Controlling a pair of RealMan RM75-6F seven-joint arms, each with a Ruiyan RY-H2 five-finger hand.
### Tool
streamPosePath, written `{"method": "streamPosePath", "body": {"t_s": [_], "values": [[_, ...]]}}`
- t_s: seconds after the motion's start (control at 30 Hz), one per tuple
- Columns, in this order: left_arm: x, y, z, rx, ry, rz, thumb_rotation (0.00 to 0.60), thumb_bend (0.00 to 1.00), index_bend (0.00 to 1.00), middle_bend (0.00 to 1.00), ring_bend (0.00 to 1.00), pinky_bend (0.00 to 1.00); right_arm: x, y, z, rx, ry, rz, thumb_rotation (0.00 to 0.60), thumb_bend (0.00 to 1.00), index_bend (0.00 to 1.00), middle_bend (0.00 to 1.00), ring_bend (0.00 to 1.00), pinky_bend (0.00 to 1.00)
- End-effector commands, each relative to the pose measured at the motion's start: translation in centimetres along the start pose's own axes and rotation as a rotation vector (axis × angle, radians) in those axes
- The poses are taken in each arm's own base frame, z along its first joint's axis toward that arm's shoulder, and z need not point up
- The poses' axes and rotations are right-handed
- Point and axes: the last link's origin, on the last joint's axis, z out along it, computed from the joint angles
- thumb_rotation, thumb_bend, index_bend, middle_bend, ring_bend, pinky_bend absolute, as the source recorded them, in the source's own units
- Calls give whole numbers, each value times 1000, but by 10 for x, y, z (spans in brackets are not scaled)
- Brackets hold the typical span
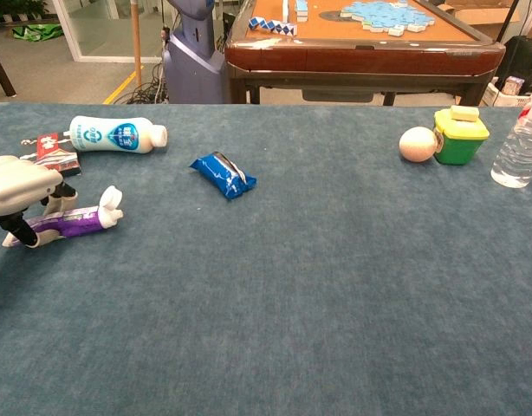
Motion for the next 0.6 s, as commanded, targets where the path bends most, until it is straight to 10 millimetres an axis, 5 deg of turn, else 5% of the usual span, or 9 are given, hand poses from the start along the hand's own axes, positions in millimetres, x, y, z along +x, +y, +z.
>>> {"method": "streamPosePath", "body": {"t_s": [0.03, 0.33, 0.6], "values": [[1, -3, 1, -23, 10, -16, 600, 395, 513, 594, 381, 310, 0, -1, 0, 3, 0, -2, 468, 51, 58, 71, 0, 0], [17, -6, -2, -128, 73, -185, 600, 435, 572, 654, 425, 356, 6, -24, 9, 104, 7, -28, 468, 51, 58, 71, 0, 0], [46, 13, -16, -260, 127, -245, 600, 438, 575, 661, 433, 369, 19, -90, 28, 380, -31, -72, 466, 109, 58, 79, 0, 0]]}}
